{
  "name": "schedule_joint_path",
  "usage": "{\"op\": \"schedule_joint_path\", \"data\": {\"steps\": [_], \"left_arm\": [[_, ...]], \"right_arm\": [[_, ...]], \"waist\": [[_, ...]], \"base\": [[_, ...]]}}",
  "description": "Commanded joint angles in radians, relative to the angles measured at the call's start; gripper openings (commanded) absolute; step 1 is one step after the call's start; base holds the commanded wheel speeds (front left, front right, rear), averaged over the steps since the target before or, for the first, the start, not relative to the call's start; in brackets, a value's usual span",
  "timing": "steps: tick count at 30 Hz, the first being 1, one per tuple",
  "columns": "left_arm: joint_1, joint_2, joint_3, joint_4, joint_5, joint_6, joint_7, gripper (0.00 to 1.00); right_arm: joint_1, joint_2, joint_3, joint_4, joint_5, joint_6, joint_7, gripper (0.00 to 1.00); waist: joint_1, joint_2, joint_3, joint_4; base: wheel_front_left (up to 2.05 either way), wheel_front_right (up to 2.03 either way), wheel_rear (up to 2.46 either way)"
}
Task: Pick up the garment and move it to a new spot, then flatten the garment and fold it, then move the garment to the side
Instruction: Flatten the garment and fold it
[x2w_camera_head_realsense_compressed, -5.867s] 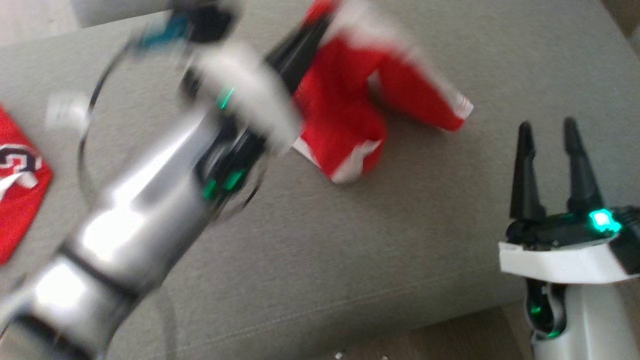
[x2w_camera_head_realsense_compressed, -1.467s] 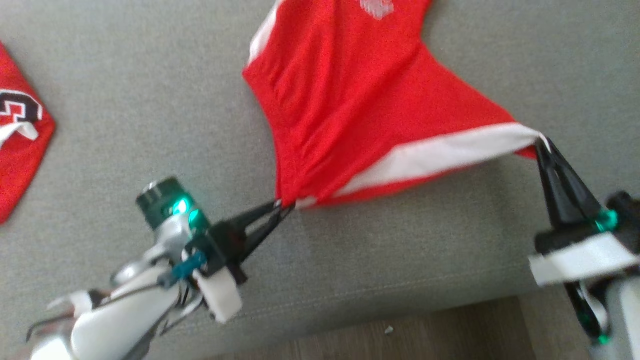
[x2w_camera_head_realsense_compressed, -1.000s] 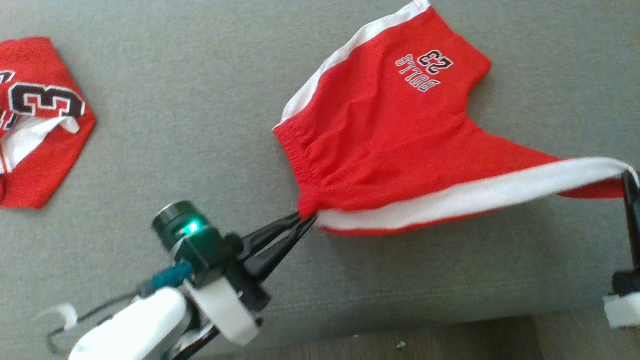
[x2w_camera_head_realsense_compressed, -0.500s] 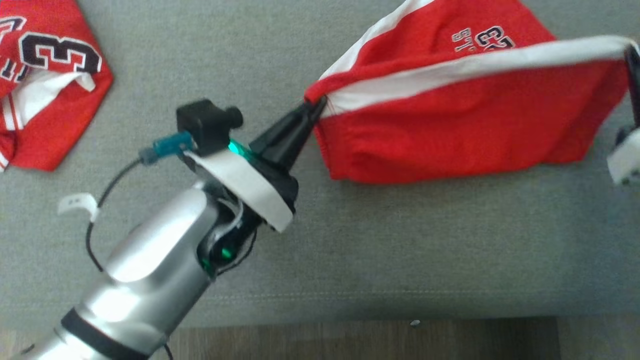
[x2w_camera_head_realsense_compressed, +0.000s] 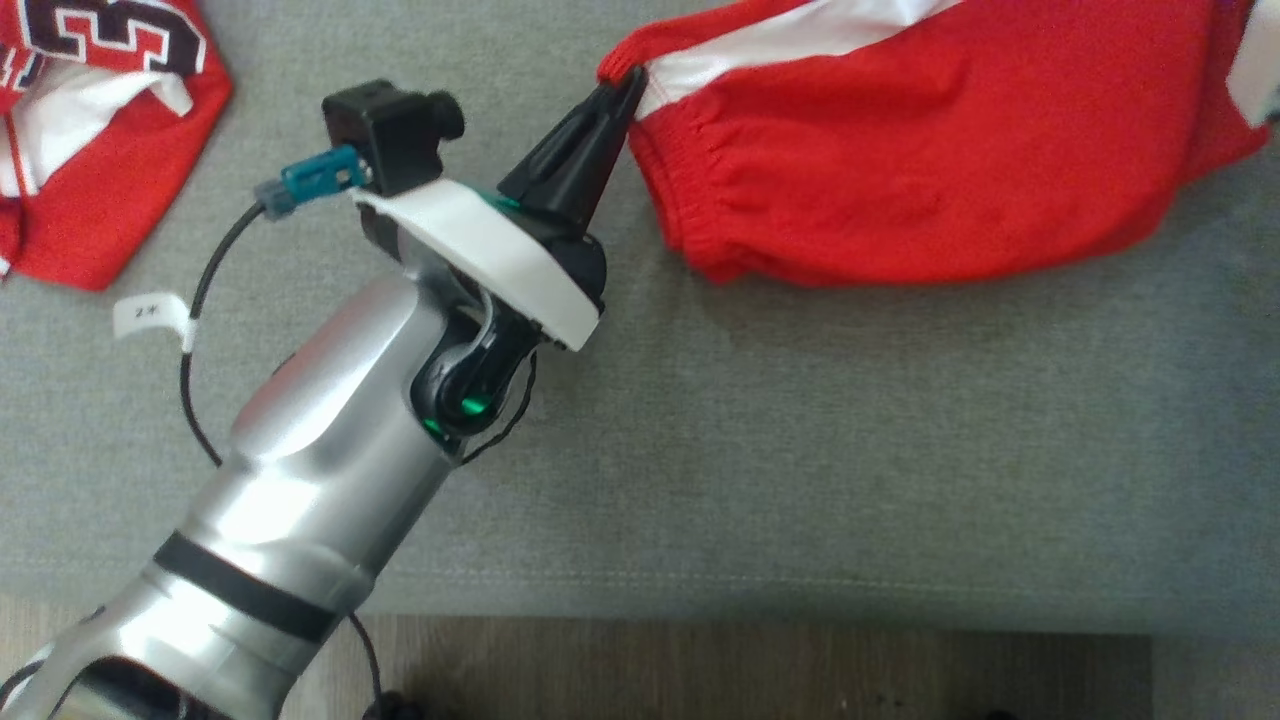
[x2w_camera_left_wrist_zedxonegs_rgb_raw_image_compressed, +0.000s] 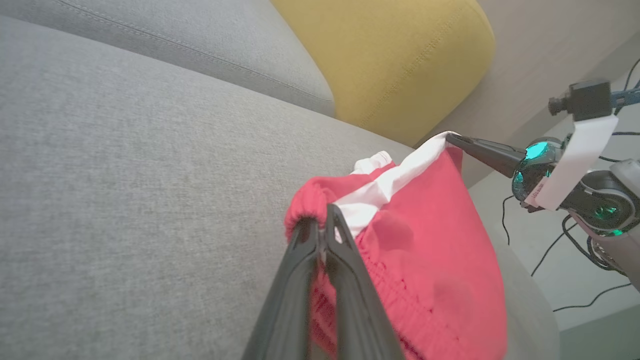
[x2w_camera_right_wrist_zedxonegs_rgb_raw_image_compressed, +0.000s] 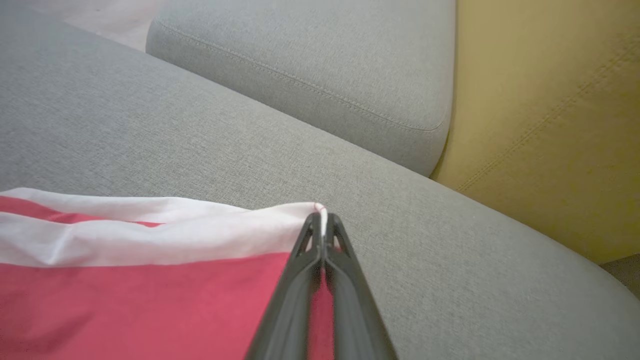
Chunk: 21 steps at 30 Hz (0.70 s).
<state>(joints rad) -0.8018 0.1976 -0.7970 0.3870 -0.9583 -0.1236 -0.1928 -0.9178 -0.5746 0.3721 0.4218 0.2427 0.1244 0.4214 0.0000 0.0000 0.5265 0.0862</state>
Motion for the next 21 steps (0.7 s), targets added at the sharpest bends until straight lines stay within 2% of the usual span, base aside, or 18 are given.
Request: {"op": "schedule_joint_path", "data": {"steps": [1, 7, 13, 14, 15, 16, 17, 18, 21], "left_arm": [[-0.048, 0.009, 0.025, -0.011, -0.007, -0.006, -0.016, 0.00], [-0.082, -0.018, 0.036, 0.036, 0.014, -0.007, -0.054, 0.00], [-0.071, -0.028, 0.026, 0.045, 0.022, -0.007, -0.065, 0.00], [-0.071, -0.029, 0.031, 0.053, 0.027, -0.007, -0.066, 0.00], [-0.072, -0.032, 0.036, 0.059, 0.034, -0.007, -0.067, 0.00], [-0.070, -0.036, 0.044, 0.065, 0.040, -0.007, -0.068, 0.35], [-0.068, -0.039, 0.055, 0.070, 0.052, -0.005, -0.068, 0.95], [-0.063, -0.043, 0.071, 0.069, 0.068, -0.001, -0.068, 1.00], [-0.029, -0.047, 0.120, 0.047, 0.151, 0.029, -0.069, 1.00]], "right_arm": [[-0.043, -0.030, 0.045, 0.001, 0.018, 0.006, 0.010, 0.00], [-0.155, -0.066, 0.110, 0.106, 0.034, 0.006, -0.013, 0.00], [-0.187, -0.062, 0.149, 0.192, 0.053, 0.006, -0.062, 0.00], [-0.190, -0.056, 0.150, 0.207, 0.054, 0.006, -0.076, 0.56], [-0.191, -0.049, 0.150, 0.222, 0.054, 0.006, -0.093, 1.00], [-0.191, -0.040, 0.148, 0.237, 0.055, 0.006, -0.113, 1.00], [-0.190, -0.032, 0.144, 0.251, 0.054, 0.006, -0.135, 1.00], [-0.187, -0.023, 0.141, 0.260, 0.052, 0.006, -0.160, 1.00], [-0.157, 0.017, 0.115, 0.277, 0.060, 0.006, -0.241, 1.00]], "waist": [[0.0000, 0.0000, 0.024, 0.020], [0.0000, 0.0000, 0.049, 0.046], [0.0000, 0.0000, 0.052, 0.056], [0.0000, 0.0000, 0.051, 0.056], [0.0000, 0.0000, 0.049, 0.056], [0.0000, 0.0000, 0.044, 0.055], [0.0000, 0.0000, 0.038, 0.054], [0.0000, 0.0000, 0.031, 0.052], [0.0000, 0.0000, 0.000, 0.044]], "base": [[0.00, 0.00, 0.00], [0.00, 0.00, 0.00], [0.00, 0.00, 0.00], [0.00, 0.00, 0.00], [0.00, 0.00, 0.00], [0.00, 0.00, 0.00], [0.00, 0.00, 0.00], [0.00, 0.00, 0.00], [0.00, 0.00, 0.00]]}}
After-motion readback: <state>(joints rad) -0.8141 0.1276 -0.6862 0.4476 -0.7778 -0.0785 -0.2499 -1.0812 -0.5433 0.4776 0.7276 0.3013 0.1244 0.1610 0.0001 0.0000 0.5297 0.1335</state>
